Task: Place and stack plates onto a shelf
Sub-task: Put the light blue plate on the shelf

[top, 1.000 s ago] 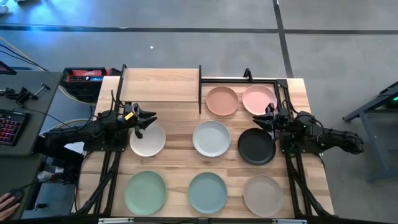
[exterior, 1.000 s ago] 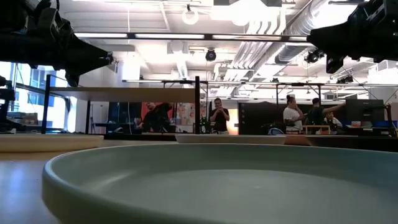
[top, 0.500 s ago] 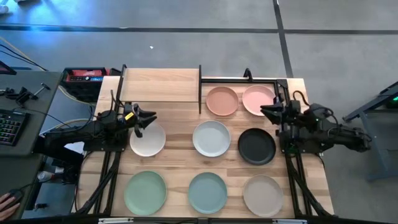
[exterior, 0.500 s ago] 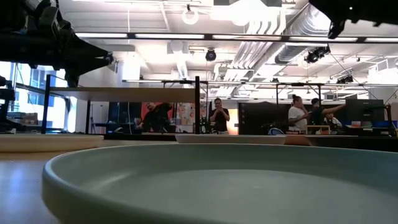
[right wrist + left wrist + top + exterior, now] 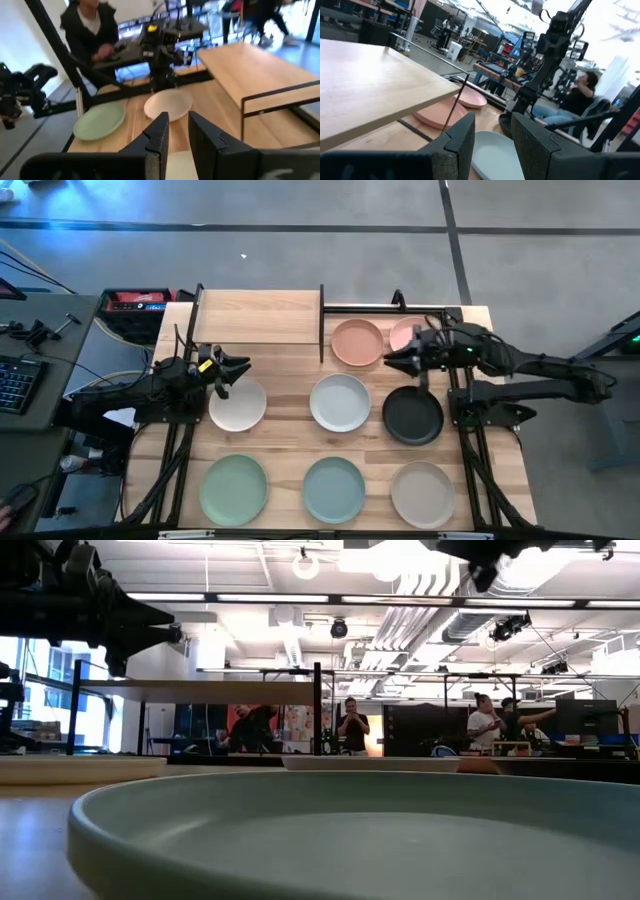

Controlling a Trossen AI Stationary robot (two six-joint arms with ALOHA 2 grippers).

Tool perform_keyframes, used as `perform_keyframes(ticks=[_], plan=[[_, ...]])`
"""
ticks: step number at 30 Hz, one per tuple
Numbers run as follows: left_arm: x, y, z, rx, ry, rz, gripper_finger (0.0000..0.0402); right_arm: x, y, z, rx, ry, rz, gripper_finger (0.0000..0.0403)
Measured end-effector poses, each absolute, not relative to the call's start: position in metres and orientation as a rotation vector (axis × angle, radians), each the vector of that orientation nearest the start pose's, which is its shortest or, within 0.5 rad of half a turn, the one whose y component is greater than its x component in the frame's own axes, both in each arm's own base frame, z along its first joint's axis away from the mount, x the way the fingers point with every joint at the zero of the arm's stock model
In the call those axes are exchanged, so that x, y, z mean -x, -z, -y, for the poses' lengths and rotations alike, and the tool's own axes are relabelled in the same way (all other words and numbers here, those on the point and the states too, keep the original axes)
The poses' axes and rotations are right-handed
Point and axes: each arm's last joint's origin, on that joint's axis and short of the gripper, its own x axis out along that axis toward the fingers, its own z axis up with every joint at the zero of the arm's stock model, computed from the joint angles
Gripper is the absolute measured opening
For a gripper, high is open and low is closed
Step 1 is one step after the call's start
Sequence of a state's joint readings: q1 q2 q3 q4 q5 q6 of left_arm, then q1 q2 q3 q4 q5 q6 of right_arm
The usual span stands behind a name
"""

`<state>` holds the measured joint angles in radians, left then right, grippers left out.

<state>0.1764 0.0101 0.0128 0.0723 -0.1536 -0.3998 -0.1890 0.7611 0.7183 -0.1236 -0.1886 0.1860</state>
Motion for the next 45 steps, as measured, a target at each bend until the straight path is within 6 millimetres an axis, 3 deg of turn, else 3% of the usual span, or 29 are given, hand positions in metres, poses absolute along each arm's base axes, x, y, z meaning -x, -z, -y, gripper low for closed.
perform_keyframes(ticks=[9, 25, 35, 45], plan=[[-0.095, -0.174, -0.021, 0.355, -0.312, 0.133, 0.0120, -0.221, -0.319, 0.017, -0.282, -0.036, -0.416, 0.0058], [-0.095, -0.174, -0.021, 0.317, -0.313, 0.125, 0.0120, -0.298, -0.285, -0.030, -0.253, -0.109, -0.691, 0.0060], [-0.095, -0.174, -0.021, 0.317, -0.313, 0.125, 0.0120, -0.325, -0.238, -0.052, -0.234, -0.137, -0.856, 0.0100], [-0.095, -0.172, -0.021, 0.317, -0.316, 0.107, 0.0120, -0.342, -0.189, -0.065, -0.158, -0.167, -0.990, 0.0103]])
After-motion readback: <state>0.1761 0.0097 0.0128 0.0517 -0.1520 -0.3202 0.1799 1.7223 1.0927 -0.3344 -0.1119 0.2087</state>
